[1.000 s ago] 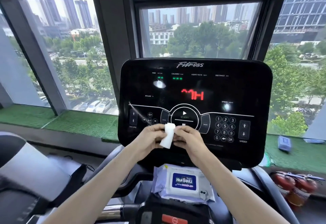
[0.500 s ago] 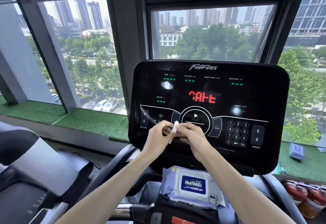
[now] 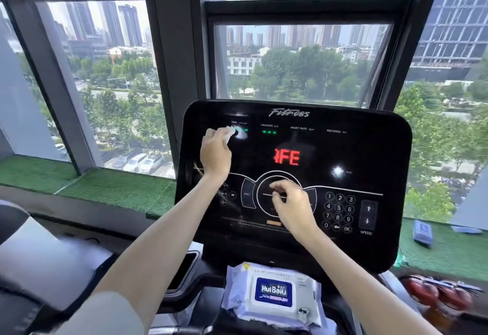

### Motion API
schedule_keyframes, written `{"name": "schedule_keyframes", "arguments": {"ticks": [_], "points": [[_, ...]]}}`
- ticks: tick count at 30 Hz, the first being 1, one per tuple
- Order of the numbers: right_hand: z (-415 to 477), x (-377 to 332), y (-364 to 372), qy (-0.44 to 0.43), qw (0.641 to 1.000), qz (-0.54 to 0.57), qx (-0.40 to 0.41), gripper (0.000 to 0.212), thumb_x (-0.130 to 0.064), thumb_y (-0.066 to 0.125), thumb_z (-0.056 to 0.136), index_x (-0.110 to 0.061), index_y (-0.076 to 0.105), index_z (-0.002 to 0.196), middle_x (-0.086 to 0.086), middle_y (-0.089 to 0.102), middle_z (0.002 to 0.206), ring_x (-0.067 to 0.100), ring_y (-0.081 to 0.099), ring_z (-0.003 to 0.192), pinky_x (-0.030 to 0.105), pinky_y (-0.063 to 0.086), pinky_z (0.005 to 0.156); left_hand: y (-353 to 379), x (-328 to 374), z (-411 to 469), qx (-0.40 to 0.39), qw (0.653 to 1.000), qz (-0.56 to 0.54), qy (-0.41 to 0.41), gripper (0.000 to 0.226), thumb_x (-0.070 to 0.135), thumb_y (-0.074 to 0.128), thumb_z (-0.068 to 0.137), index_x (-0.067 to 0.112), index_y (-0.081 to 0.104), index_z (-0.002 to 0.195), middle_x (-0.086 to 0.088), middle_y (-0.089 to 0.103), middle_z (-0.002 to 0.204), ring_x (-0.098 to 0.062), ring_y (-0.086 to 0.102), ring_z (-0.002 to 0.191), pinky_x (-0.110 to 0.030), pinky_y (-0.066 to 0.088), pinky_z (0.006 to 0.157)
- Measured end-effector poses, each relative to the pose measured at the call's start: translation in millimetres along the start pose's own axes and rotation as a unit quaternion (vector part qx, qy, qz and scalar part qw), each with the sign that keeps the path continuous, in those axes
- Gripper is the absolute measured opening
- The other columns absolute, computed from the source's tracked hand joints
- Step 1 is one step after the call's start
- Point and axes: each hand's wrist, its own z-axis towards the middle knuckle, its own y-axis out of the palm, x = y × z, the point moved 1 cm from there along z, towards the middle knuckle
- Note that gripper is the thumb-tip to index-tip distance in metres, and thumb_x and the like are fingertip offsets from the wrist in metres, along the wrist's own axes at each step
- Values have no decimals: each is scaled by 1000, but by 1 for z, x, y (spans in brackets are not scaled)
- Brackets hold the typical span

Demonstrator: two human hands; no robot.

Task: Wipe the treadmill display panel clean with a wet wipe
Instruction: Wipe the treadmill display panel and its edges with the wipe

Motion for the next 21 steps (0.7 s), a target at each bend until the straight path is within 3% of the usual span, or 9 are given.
{"name": "schedule_keyframes", "arguments": {"ticks": [3,6,9,10,12,14,18,20,21], "points": [[-2,6,-2,-75,991,-99,43,23,-4,56,82,-12,66,102,-1,62,109,17,55,106,30,47,86,10,6,-14,-52,987,31,149,34,-7,55,86,16,68,107,-1,57,92,-19,53,85,-33,50,64],[-6,12,-1,-150,971,-176,59,31,3,62,75,-5,65,105,11,58,124,28,54,116,42,47,93,10,-14,-49,-134,960,55,241,36,-11,61,77,19,70,93,5,55,87,-12,47,79,-34,50,54],[-10,19,-1,-173,960,-215,39,38,3,63,73,-2,63,111,18,49,136,31,47,125,44,41,102,-9,-47,-88,-257,882,93,383,43,-20,63,64,15,71,88,3,56,87,-11,46,82,-27,49,51],[-11,21,-2,-177,958,-223,36,40,4,63,72,-2,63,112,19,48,136,32,47,126,43,39,104,-17,-55,-89,-266,873,95,398,42,-20,62,65,13,71,89,2,56,88,-12,48,82,-28,49,51],[-12,23,-3,-175,956,-232,37,42,5,63,70,-2,62,112,20,48,136,33,46,126,43,37,105,-29,-57,-69,-201,923,77,319,32,-15,61,76,10,71,94,-2,57,87,-15,53,80,-32,51,55],[-13,24,-2,-168,956,-236,39,42,7,63,68,-1,63,110,22,48,136,35,46,127,45,38,105,-33,-46,-36,-81,977,59,189,23,-5,57,86,10,70,98,-1,58,88,-17,54,81,-29,47,62],[-17,21,4,-170,954,-244,31,42,8,64,66,0,64,108,24,47,136,35,46,126,47,39,103,-13,-25,-13,-33,997,55,50,23,2,52,90,14,67,102,2,57,96,-16,50,94,-27,44,69],[-19,22,4,-165,956,-241,22,42,7,64,68,-1,63,109,23,45,138,34,44,128,48,39,103,-1,-21,-39,-57,995,52,69,23,-1,53,88,13,67,100,1,58,97,-17,52,91,-30,46,66],[-19,24,4,-159,958,-240,18,42,7,63,69,-2,63,110,23,45,139,35,43,129,49,39,103,4,-23,-58,-93,986,58,128,24,-3,56,85,14,68,98,2,58,95,-18,53,87,-33,48,62]]}}
